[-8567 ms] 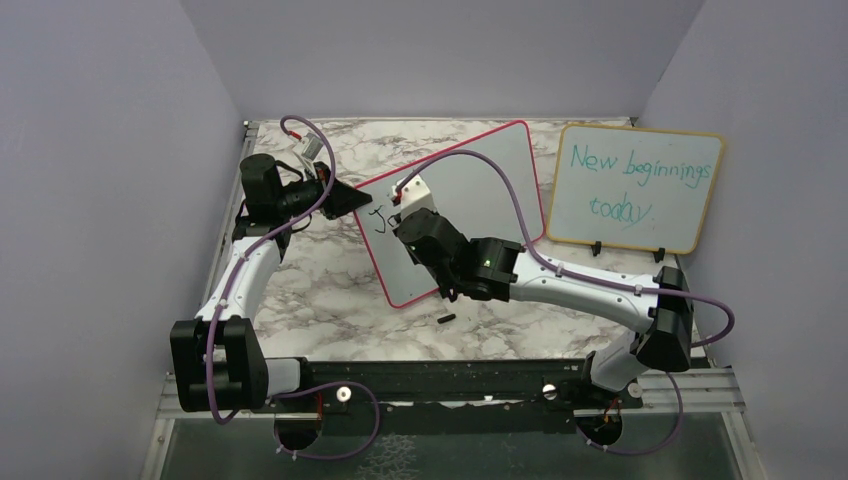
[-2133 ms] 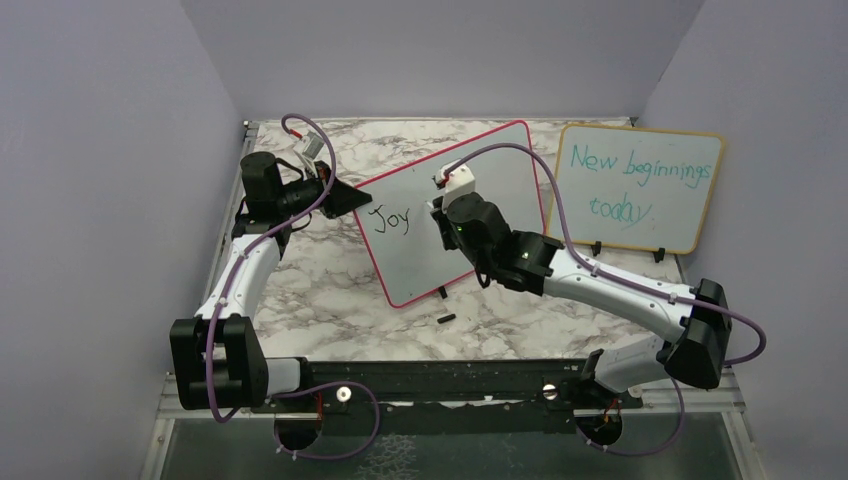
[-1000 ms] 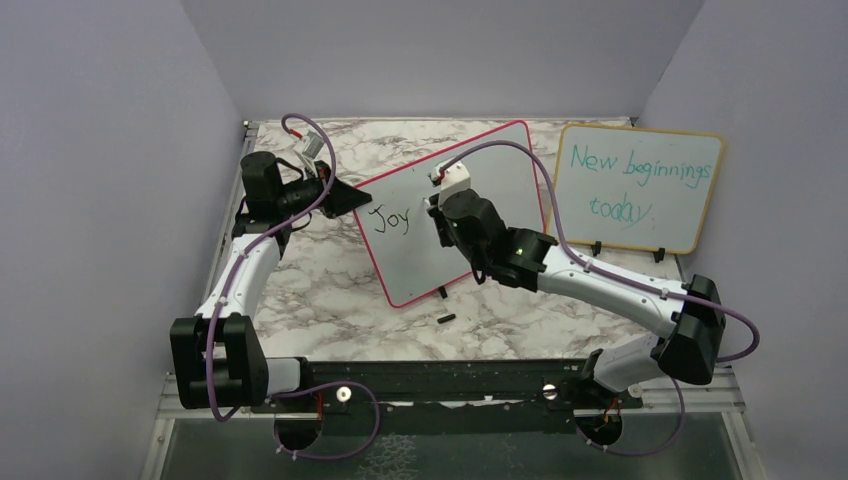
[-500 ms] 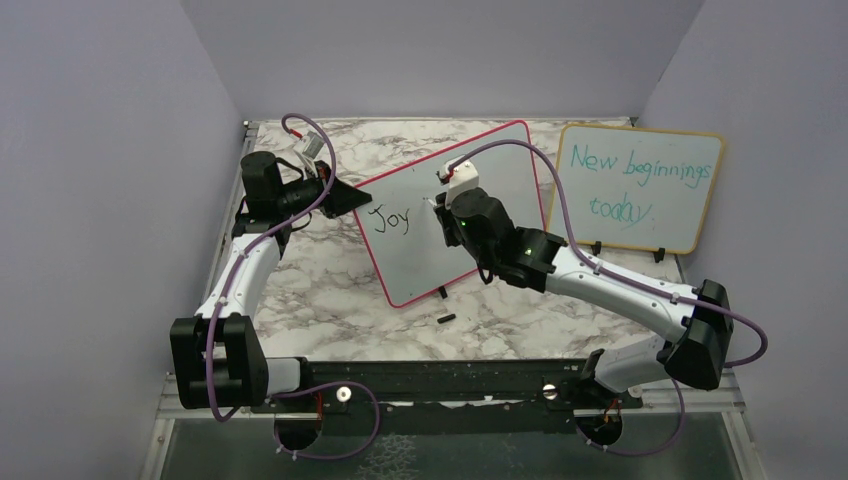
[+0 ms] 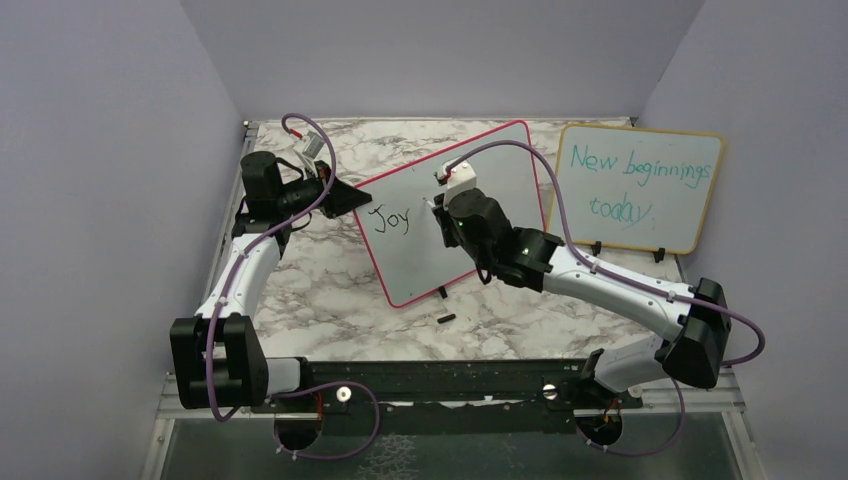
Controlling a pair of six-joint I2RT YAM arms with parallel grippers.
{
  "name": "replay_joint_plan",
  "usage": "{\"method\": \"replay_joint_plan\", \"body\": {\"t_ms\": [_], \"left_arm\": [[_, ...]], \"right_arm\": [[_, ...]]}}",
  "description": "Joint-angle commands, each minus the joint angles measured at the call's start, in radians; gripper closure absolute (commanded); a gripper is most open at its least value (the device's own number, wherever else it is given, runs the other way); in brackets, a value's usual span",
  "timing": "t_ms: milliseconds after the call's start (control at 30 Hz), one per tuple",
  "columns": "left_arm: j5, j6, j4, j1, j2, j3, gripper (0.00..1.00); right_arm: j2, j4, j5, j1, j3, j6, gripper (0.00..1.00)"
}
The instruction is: Write a sentence on the whiteboard
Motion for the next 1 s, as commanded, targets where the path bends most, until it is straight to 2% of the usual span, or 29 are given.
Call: {"method": "replay_joint_plan", "body": {"t_ms": [0,367,967], "left_arm": [[-0.123,0.106,-0.086,-0.01,0.034,-0.015,1.0],[-0.121,0.106,-0.086,-0.01,0.034,-0.014,1.0],[-0.123,0.106,-0.086,-0.011,0.032,-0.015,1.0]], "right_arm": [[0.02,-0.001,-0.012,-0.003,0.01,0.006,1.0],[0.038,-0.01,-0.007,-0.003,0.015,0.007,1.0],[0.049,-0.119,-0.035,-0.003,0.025,0.064,1.0]]}}
